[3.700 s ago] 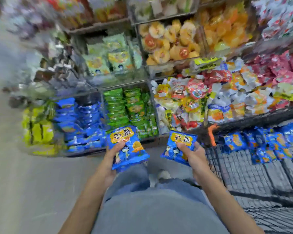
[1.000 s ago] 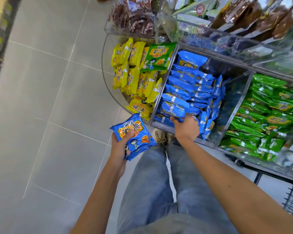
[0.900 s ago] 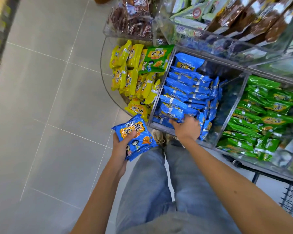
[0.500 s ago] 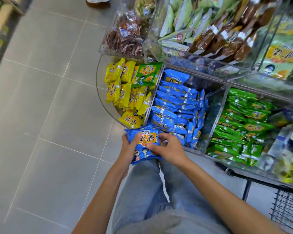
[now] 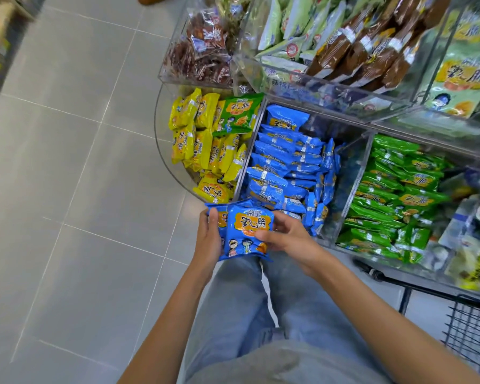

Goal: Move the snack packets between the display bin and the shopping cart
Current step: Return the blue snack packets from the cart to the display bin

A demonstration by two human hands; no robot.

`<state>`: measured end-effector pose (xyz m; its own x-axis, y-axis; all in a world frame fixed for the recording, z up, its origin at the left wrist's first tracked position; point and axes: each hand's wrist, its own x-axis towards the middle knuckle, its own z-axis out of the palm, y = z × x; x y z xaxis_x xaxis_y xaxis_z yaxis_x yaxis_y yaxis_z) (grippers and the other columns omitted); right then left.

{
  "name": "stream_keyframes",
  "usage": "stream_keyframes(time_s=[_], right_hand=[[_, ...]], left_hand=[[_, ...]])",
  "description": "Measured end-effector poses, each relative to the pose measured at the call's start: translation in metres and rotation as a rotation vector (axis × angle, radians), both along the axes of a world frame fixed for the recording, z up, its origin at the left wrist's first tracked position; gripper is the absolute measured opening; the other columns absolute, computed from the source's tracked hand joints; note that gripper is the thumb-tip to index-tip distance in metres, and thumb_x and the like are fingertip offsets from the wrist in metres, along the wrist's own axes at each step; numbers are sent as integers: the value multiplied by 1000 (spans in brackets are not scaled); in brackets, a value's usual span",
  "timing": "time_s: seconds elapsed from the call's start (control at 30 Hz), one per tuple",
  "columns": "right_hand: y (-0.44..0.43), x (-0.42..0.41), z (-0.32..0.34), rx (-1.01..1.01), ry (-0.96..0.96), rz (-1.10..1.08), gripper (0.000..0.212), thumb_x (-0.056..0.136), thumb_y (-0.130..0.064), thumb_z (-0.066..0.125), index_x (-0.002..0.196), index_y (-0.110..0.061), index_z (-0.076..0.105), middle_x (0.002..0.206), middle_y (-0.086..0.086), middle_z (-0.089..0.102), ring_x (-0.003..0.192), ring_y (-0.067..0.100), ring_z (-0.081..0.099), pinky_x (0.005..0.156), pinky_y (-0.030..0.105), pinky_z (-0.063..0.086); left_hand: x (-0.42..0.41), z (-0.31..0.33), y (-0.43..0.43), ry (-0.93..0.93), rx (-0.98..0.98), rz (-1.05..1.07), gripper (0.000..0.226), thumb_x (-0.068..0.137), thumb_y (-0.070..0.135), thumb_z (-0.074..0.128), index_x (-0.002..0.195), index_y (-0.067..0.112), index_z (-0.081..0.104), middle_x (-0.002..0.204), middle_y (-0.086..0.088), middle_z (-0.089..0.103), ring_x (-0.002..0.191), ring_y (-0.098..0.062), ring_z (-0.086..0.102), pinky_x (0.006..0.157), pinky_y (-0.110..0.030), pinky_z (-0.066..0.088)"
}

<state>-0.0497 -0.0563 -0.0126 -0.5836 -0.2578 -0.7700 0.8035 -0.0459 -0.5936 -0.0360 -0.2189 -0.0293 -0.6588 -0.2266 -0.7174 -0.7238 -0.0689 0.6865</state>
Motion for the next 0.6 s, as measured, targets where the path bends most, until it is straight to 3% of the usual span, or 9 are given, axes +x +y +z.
stream_keyframes(time_s=[0.17, 0.23, 0.3, 0.37, 0.47, 0.6], right_hand=[[22, -4, -5, -53, 17, -183, 24, 76, -8, 69, 99, -13, 67, 90, -2, 74, 81, 14, 69, 72, 26, 56], [34, -9, -9, -28, 80, -270, 21, 74, -6, 69, 92, -17, 66, 87, -3, 74, 81, 12, 70, 72, 27, 55], [43, -12, -17, 138, 216, -280, 25, 73, 2, 71, 89, -16, 66, 80, -5, 73, 74, 8, 68, 67, 22, 53], [42, -13, -31, 424, 355, -185, 28, 68, 3, 77, 87, -14, 66, 83, 2, 70, 73, 13, 63, 68, 27, 53], [21, -7, -59, 765, 495, -16, 30, 68, -7, 80, 96, -9, 70, 90, 3, 62, 68, 9, 55, 68, 22, 47], [-13, 2, -88, 838, 377, -68, 34, 74, -7, 75, 106, -7, 65, 97, 6, 68, 80, 21, 67, 81, 27, 50]], left_hand=[[-5, -6, -13, -60, -35, 101, 42, 101, 41, 29, 117, 10, 53, 110, -13, 66, 95, -28, 66, 84, -43, 53], [-8, -10, -21, -81, -35, 124, 48, 101, 43, 28, 123, 8, 52, 113, -15, 66, 99, -31, 66, 82, -43, 54], [-9, -13, -29, -84, -54, 119, 49, 101, 44, 27, 124, 9, 53, 113, -14, 67, 95, -29, 68, 74, -38, 57], [-11, -16, -37, -87, -75, 100, 50, 101, 44, 26, 124, 10, 53, 111, -13, 68, 91, -25, 69, 64, -31, 59], [-12, -20, -44, -104, -91, 96, 50, 100, 44, 26, 124, 10, 53, 111, -14, 68, 92, -28, 69, 66, -33, 59], [-7, -24, -47, -105, -106, 100, 51, 100, 45, 25, 123, 9, 53, 111, -14, 68, 93, -28, 69, 70, -35, 57]])
